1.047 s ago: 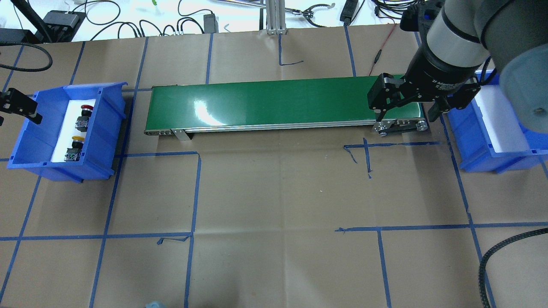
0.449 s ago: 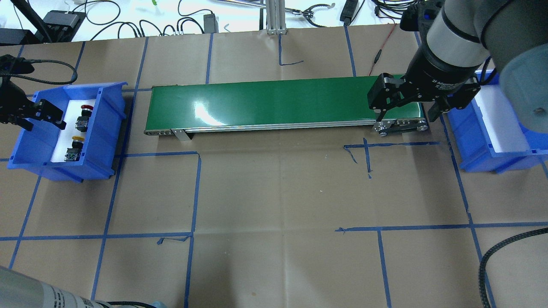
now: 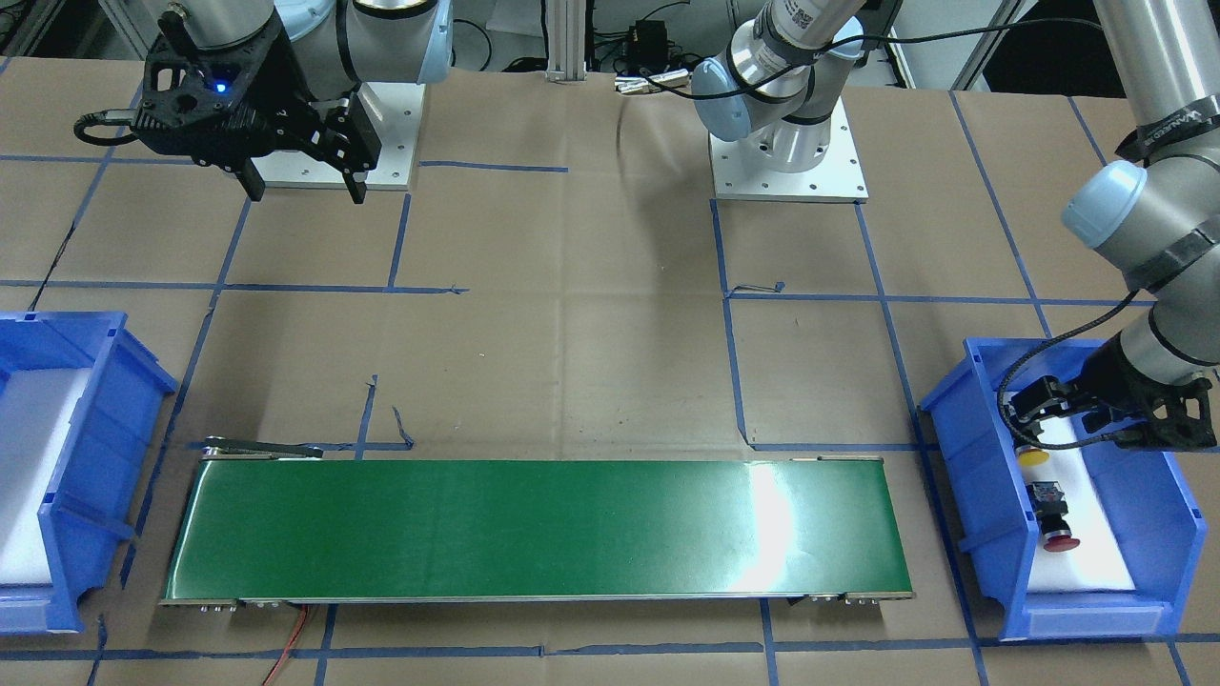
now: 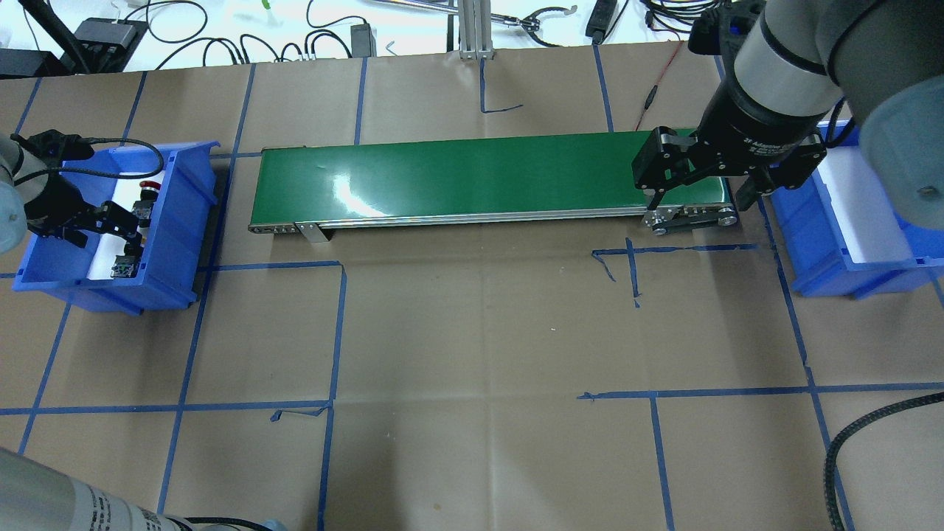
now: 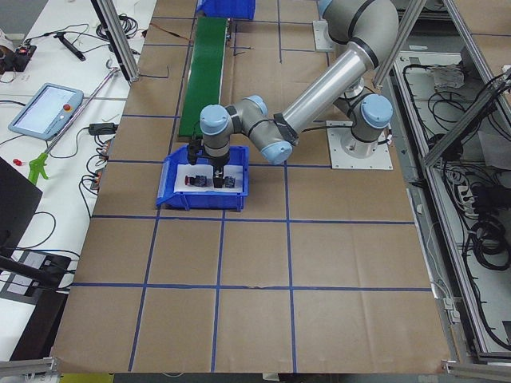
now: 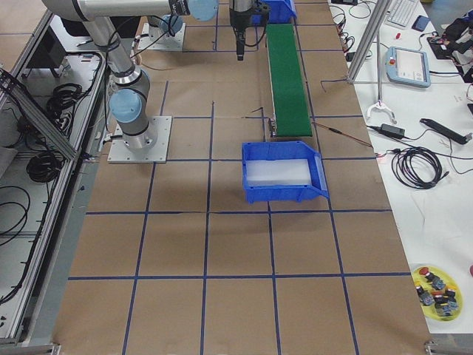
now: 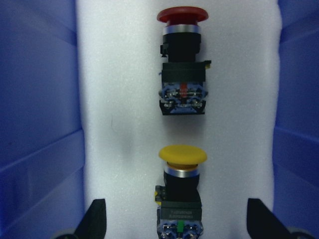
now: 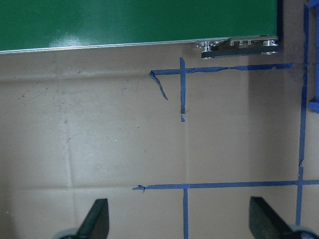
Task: Transport two buttons from left to right
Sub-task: 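Lower the left gripper into the blue bin and grasp the yellow button, then lift the yellow button with the left gripper and carry it over the belt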
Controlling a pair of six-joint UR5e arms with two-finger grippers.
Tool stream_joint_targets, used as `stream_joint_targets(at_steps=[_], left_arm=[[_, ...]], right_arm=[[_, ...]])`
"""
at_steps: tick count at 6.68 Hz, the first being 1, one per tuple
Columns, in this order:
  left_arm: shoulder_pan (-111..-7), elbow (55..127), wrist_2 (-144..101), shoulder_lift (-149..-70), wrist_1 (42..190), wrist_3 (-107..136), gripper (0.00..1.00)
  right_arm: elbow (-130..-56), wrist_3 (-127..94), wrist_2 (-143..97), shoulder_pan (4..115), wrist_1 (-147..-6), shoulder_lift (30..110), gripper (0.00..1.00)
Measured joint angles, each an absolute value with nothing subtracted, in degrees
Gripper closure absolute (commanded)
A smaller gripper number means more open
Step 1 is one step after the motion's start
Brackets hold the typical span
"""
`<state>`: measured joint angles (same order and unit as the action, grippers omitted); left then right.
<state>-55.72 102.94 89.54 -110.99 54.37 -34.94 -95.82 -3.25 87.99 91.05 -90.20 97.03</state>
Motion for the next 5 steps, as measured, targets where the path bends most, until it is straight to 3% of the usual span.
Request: stream_joint_targets(at_steps=[4, 5], left_arm=[[-55.6, 105.9, 89.8, -112.8, 50.6, -35.1, 0.04], [-55.6, 106.0, 89.9, -113.1, 50.6, -35.1, 0.19]], right_arm=[[-96.1, -3.3, 88.1, 91.1, -90.3, 97.0, 0.00], [-96.1, -3.3, 88.0, 91.1, -90.3, 96.9, 0.00]])
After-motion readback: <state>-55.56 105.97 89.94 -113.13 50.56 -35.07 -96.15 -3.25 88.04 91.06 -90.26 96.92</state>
